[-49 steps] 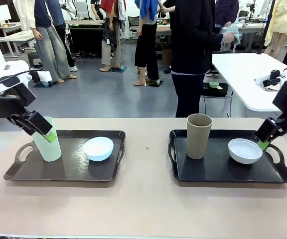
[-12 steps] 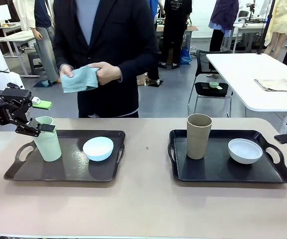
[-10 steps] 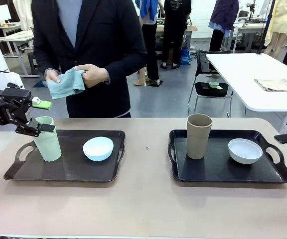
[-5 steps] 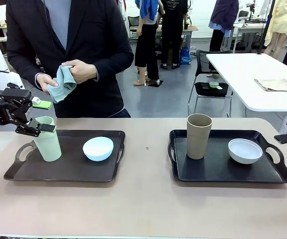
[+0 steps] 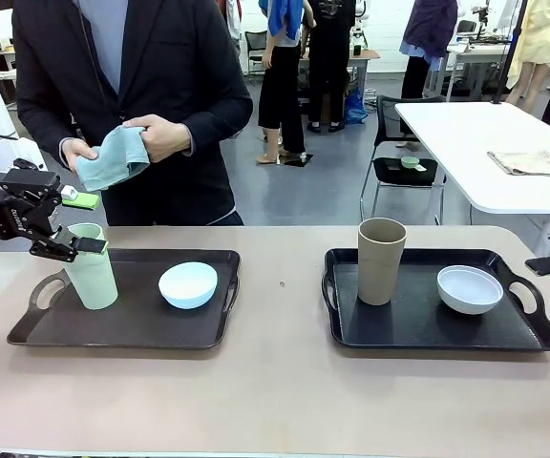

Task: Set up a tray with a mat and arrange the tableware.
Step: Pick up the Picnic Bowl and Reusable plastic cup from the Handle tray in front of the human's position and hold them in the air.

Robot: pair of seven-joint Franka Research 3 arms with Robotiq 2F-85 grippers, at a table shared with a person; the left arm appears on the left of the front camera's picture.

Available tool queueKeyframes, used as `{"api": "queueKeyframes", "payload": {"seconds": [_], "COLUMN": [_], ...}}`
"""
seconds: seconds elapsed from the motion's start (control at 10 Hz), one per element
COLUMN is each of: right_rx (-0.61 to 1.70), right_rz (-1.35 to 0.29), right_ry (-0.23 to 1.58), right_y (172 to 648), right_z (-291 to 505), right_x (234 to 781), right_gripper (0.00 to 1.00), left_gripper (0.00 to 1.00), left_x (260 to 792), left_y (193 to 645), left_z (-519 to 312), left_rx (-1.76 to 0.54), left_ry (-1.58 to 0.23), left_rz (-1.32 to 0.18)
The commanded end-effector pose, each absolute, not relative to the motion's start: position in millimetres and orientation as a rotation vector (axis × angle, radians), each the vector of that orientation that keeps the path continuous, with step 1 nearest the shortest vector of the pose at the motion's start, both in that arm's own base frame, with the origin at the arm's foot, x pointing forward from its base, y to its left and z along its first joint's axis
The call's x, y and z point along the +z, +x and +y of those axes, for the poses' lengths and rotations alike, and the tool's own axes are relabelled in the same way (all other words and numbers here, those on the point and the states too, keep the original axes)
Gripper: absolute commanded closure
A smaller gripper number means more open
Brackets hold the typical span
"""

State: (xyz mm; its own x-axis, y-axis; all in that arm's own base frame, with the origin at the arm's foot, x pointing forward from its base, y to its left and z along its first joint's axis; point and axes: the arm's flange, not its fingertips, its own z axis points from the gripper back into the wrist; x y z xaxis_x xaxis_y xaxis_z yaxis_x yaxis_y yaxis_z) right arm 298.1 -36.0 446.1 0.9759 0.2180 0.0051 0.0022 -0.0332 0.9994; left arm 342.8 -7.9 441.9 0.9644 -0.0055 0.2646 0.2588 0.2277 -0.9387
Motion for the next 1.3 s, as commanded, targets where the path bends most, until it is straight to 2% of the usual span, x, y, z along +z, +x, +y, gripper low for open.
{"api": "queueKeyframes", "payload": {"seconds": [0.0,0.9,1.0,1.1,1.2], "right_rx": [0.181,0.175,0.202,0.251,0.326], "right_rz": [0.152,0.172,0.17,0.053,-0.053], "right_ry": [1.629,1.597,1.563,1.434,1.33], "right_y": [299,298,298,299,302], "right_z": [-34,-36,-21,0,24], "right_x": [447,446,460,489,525], "right_gripper": [0.0,0.0,0.0,0.0,0.0], "left_gripper": [0.0,0.0,0.0,0.0,0.0], "left_x": [442,442,453,476,502], "left_y": [346,343,342,338,337], "left_z": [-8,-8,-7,1,13], "left_rx": [-0.193,-0.184,-0.259,-0.309,-0.317], "left_ry": [-1.351,-1.332,-1.324,-1.224,-1.05], "left_rz": [-0.248,-0.223,-0.207,-0.25,-0.31]}}
